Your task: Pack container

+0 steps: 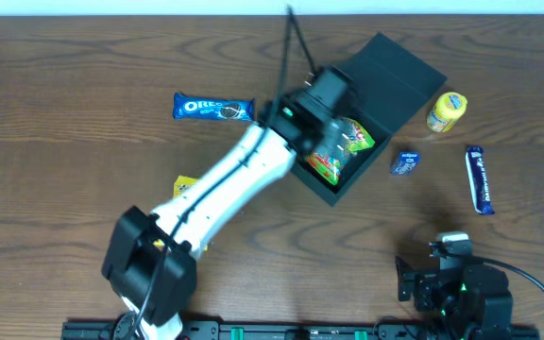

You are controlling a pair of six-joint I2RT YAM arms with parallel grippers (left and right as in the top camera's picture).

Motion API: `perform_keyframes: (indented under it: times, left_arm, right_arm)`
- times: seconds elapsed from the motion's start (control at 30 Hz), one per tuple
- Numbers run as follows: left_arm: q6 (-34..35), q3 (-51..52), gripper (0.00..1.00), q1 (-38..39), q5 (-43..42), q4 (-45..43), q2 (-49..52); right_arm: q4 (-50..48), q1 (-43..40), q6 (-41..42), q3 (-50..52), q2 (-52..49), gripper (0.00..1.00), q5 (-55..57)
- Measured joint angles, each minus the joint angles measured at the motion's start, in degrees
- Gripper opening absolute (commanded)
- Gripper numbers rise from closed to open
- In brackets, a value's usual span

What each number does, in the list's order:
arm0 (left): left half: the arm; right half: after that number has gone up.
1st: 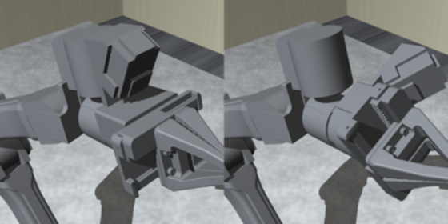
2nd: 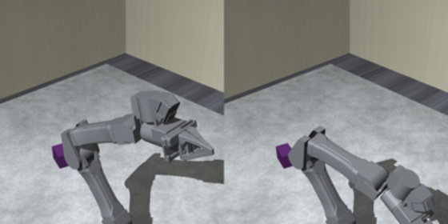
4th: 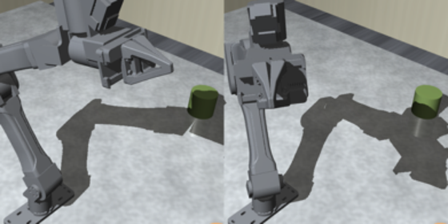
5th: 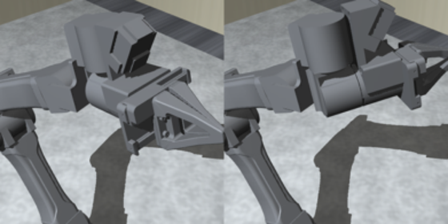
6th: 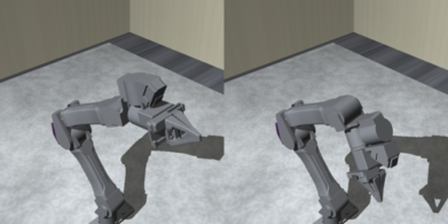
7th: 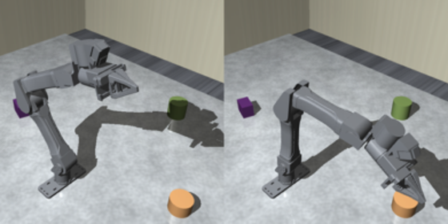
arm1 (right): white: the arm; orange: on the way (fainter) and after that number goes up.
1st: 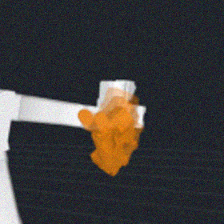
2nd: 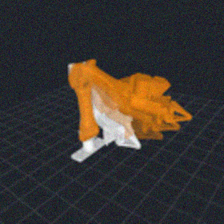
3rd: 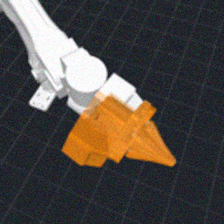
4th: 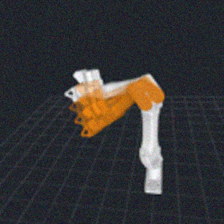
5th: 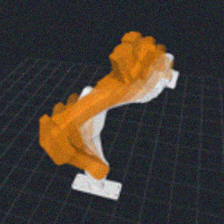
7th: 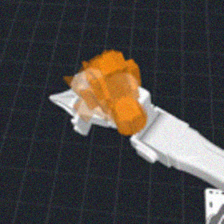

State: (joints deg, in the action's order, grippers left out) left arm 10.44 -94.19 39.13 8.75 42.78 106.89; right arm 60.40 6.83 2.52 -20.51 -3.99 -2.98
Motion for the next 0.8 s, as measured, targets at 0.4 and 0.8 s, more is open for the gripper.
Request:
perform_keyframes:
  times: [0.4,0.8]
  left_arm:
    - [-3.08,0.0,0.95,-12.02,0.44,0.96,4.61]
    - [-3.43,0.04,0.95,-11.43,-7.06,1.49,9.68]
  right_arm:
    - [0.0,0.0,0.0,0.0,0.0,0.99,0.0]
    - [0.0,0.0,0.0,0.0,0.0,0.99,0.0]
